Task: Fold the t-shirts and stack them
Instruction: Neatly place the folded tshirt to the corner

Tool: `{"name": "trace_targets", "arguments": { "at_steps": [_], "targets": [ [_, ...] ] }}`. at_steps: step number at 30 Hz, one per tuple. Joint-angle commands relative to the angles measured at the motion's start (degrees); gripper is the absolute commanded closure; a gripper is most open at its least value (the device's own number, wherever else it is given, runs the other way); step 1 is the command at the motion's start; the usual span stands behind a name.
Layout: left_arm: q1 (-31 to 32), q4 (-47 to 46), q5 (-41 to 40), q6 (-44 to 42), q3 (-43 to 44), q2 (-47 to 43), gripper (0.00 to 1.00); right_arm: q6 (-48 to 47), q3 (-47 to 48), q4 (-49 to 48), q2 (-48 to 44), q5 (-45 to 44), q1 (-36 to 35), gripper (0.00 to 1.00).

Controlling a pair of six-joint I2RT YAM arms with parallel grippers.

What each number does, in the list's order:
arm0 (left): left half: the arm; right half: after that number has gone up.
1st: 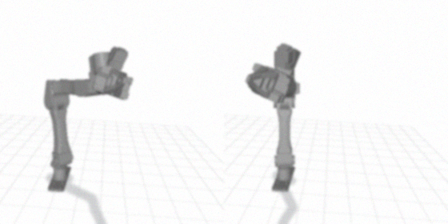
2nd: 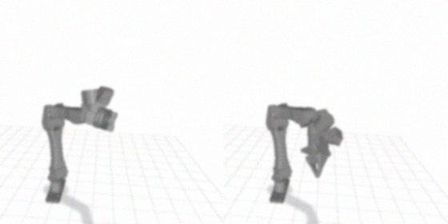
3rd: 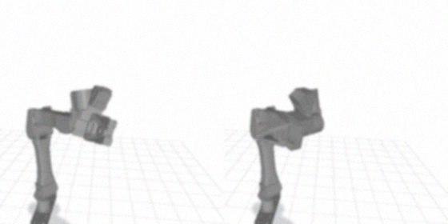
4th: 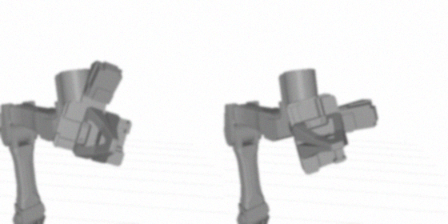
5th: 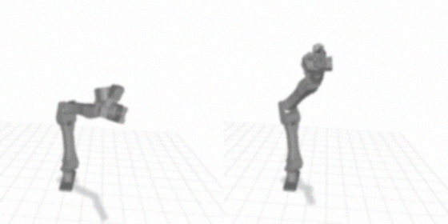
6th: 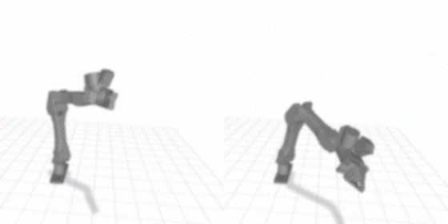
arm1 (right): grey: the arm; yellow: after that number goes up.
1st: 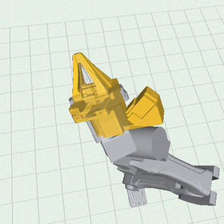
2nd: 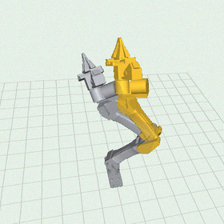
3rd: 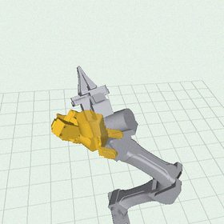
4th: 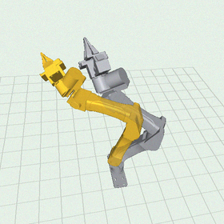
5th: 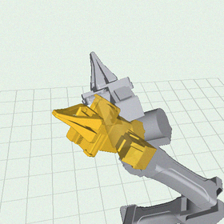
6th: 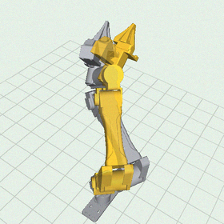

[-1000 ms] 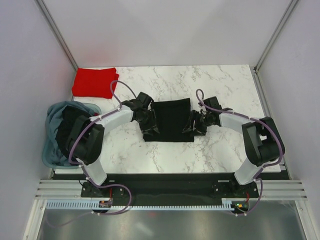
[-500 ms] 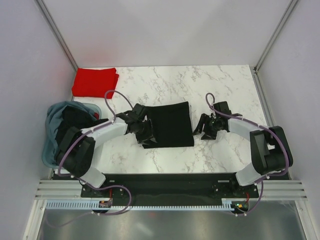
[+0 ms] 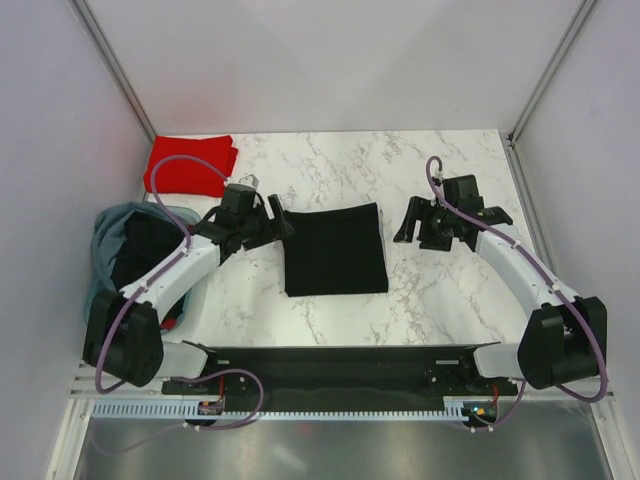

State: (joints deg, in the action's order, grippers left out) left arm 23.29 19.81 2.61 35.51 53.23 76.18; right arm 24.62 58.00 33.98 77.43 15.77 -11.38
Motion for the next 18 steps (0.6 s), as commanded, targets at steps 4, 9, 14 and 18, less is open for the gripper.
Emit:
{"name": "trace_targets", "arguments": {
  "at_steps": [4,9,14,18],
  "targets": [
    [-6.15,-15.93,10.47,-5.09,-1.64,7.48,0.14,-2.12,-1.74,4.17,-4.73,4.27,0.04,0.2],
    [-6.41,-19.11,12.77,-5.8,1.43,14.16,0.14,-3.96,-3.06,5.66,-5.62,4.36,0.13,0.2],
    [-6.77,-17.27,9.61,-3.52,3.98,23.02,0.18,-4.41,-3.59,6.19,-5.89,5.05,0.04,0.19],
    [-7.12,-19.63,11.18,-0.8,3.63,28.49,0.21,-4.67,-3.33,6.54,-5.97,5.59,0.13,0.19]
  ]
}}
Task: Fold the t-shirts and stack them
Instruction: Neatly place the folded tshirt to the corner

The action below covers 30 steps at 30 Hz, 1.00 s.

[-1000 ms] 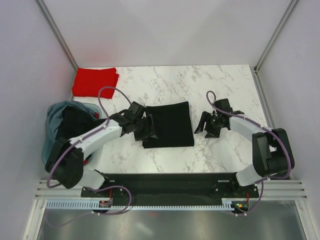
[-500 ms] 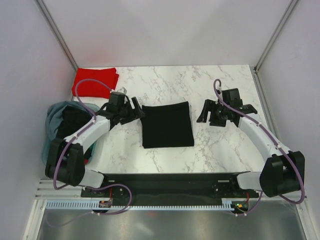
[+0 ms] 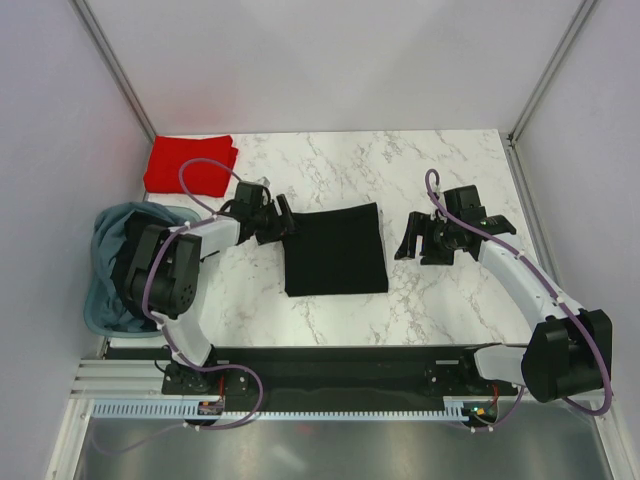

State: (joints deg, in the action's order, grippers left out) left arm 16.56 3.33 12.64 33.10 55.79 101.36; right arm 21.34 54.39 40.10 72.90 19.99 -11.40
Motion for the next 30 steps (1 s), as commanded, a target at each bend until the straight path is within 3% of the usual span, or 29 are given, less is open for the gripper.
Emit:
{"name": "trace_targets", "arguments": {
  "at_steps": [1,13,14,15,16,19,20,23,25,30],
  "targets": [
    [-0.38,-3.16,2.89,2.05,0.9,4.45,0.21,-1.57,0.54,0.6,-1.36,1.28,0.06,0.19],
    [1.9,-16.94,11.43,8.9,-4.98,8.06,0.33,-1.83,0.28,0.33,-0.66,1.19,0.06,0.19],
    [2.77,-17.74,11.61,9.43,-5.16,8.41,0.45,-1.74,0.36,0.25,-0.48,1.37,0.06,0.19],
    [3.21,-18.36,11.87,10.13,-5.34,9.02,0.51,-1.74,0.36,0.25,-0.31,1.46,0.06,0.19],
    [3.57,-20.8,13.1,11.53,-5.34,10.42,0.66,-1.74,0.36,0.16,-0.31,1.72,0.06,0.19],
    [4.71,-24.94,17.21,14.09,-4.99,13.06,0.85,-1.66,0.54,0.24,-0.66,1.9,0.06,0.19],
    [4.89,-28.09,18.2,15.66,-5.08,14.38,0.96,-1.74,0.54,0.25,-0.83,2.16,0.06,0.19],
    [5.07,-31.1,20.84,17.35,-5.08,13.61,0.98,-1.22,0.37,0.33,-1.71,2.95,0.06,0.19],
    [4.63,-27.61,20.23,14.3,-3.33,11.41,0.98,-0.95,0.19,0.33,-2.59,3.65,0.06,0.19],
    [0.68,-5.41,17.33,3.56,7.02,4.21,0.98,0.28,-0.51,0.07,-5.39,5.5,0.06,0.19]
  ]
}}
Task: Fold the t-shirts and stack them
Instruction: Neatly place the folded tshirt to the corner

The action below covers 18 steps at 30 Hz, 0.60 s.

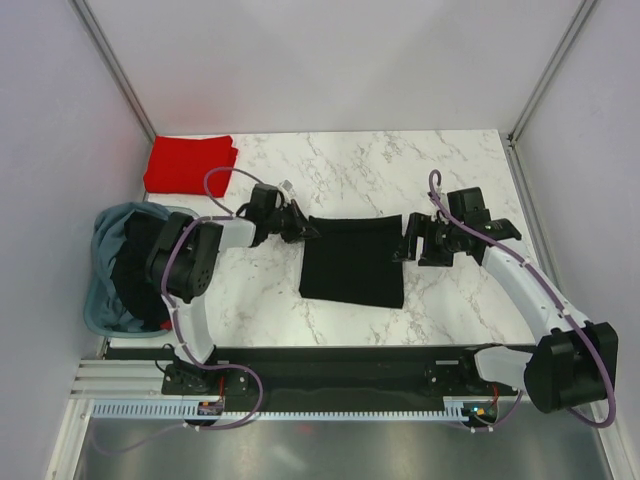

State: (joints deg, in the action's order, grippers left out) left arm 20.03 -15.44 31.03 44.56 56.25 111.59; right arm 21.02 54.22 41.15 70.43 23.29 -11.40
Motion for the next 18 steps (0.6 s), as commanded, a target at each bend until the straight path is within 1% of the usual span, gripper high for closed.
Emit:
{"name": "trace_targets", "arguments": {
  "at_steps": [1,3,4,6,8,10,15,17,18],
  "targets": [
    [-3.76,15.07,-1.23,-10.86,8.07,-6.82,0.98,0.61,-0.51,-0.98,-3.37,2.37,-0.03,0.19],
    [-6.91,20.69,-1.06,-13.69,12.63,-7.88,0.98,0.78,-1.13,-1.07,-4.51,2.64,0.06,0.19],
    [-7.98,25.41,-1.32,-16.4,14.4,-8.23,0.98,0.78,-1.3,-1.15,-4.86,2.9,-0.03,0.19],
    [-11.23,29.84,-1.32,-18.88,19.65,-8.14,0.98,1.04,-1.83,-1.07,-5.83,3.43,0.06,0.19],
    [-14.21,35.2,-1.58,-22.75,22.92,-7.79,0.98,1.31,-2.18,-1.33,-6.53,4.22,0.06,0.19],
    [-16.07,40.19,-2.8,-26.08,28.11,-7.35,0.98,1.48,-2.62,-1.33,-7.41,4.92,0.06,0.19],
    [-21.68,47.6,-5.79,-30.14,39.78,-4.02,0.98,1.84,-3.85,-1.59,-9.08,6.15,0.06,0.19],
    [-22.66,49.88,-7.11,-31.63,42.79,-2.53,0.98,2.1,-4.03,-1.68,-9.35,6.68,0.06,0.19],
    [-22.76,50.5,-8.77,-32.24,45.76,-2.08,0.98,2.1,-4.2,-1.68,-9.61,6.86,0.06,0.19]
  ]
}}
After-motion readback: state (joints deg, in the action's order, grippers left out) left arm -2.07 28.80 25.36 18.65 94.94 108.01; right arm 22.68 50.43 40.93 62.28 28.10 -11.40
